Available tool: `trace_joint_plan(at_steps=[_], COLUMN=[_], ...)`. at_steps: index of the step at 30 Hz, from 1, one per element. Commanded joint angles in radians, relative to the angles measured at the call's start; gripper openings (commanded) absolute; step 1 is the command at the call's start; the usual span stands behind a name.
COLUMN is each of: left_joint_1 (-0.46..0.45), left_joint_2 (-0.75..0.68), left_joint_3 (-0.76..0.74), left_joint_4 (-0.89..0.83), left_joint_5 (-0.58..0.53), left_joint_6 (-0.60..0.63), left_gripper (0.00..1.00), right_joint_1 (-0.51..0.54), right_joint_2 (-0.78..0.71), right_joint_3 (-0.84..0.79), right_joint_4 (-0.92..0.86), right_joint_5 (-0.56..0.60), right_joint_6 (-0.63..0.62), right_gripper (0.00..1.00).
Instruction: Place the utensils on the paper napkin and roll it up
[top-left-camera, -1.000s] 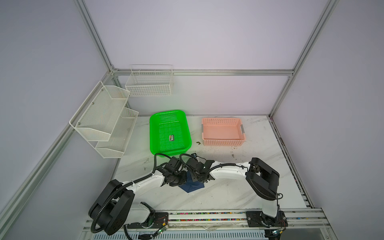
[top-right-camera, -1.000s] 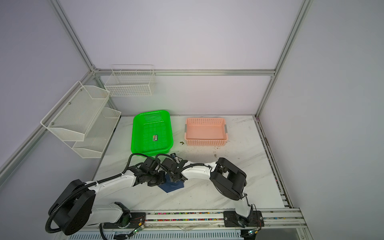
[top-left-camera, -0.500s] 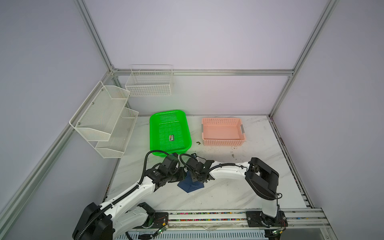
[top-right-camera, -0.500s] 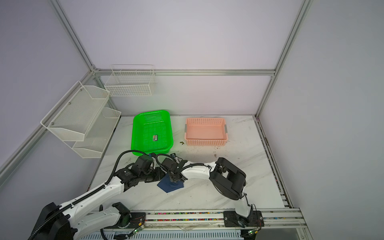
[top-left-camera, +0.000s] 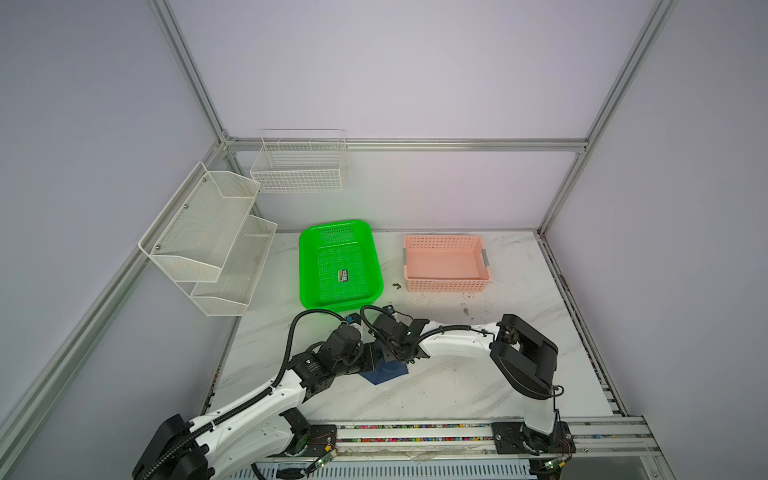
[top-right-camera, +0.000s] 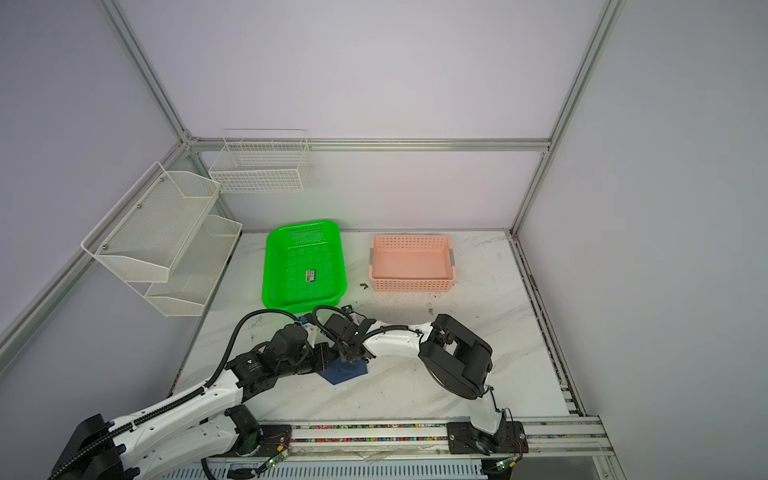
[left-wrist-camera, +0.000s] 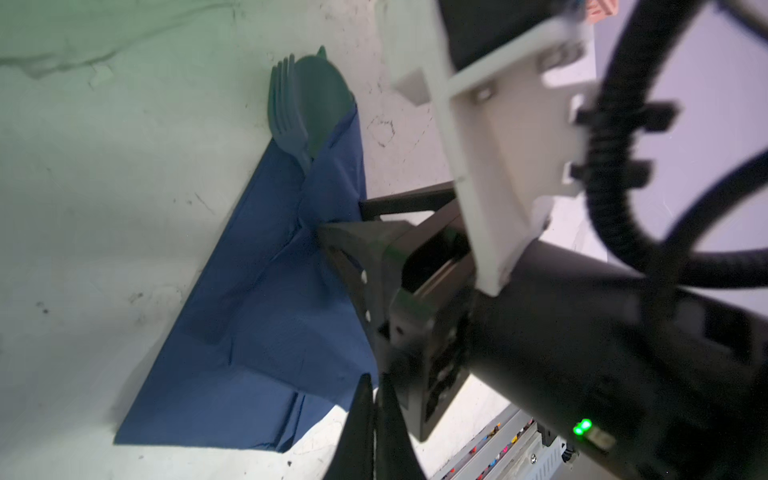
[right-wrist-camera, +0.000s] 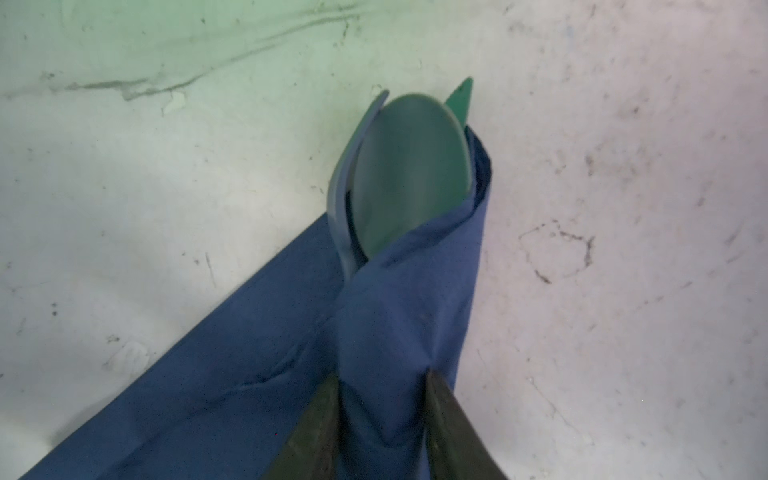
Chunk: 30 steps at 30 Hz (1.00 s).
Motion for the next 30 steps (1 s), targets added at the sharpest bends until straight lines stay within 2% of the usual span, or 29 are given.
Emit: trace_joint_plan(at_steps=[1,10,15,21,30], left_joint_1=[-0.02,-0.1,-0.145,-0.146,-0.146], left_joint_2=[-0.027,-0.011,0.021,0.038,0.152], left_joint_3=[-0.06,-0.1,-0.108,-0.162,-0.156], left_joint_4=[0.099,0.251,0.276,0.326,0.407], left_joint_5=[-0.034,-0.08,-0.121,-0.151,-0.171], left_joint_6=[-0.077,-0.098,-0.097,-0.138,-0.147], left_gripper=[0.05,0.06,0.06,0.05,0.05], right_joint_1=[0.006,0.001,-0.01,-0.026,-0.029], right_joint_2=[0.039,0.032,0.021,0.004,-0.004], right_joint_3=[-0.011,-0.012,-0.022,-0.055,-0.069], right_joint_4=[-0.014,-0.013,-0.006,0.013,0.022], right_joint_5=[-0.04,-0.056,-0.075,-0.09,-0.105], right_joint_6=[0.026,0.036,0.037,0.051,0.06], right_gripper=[0.36,0.36,0.36,0.27,0.26])
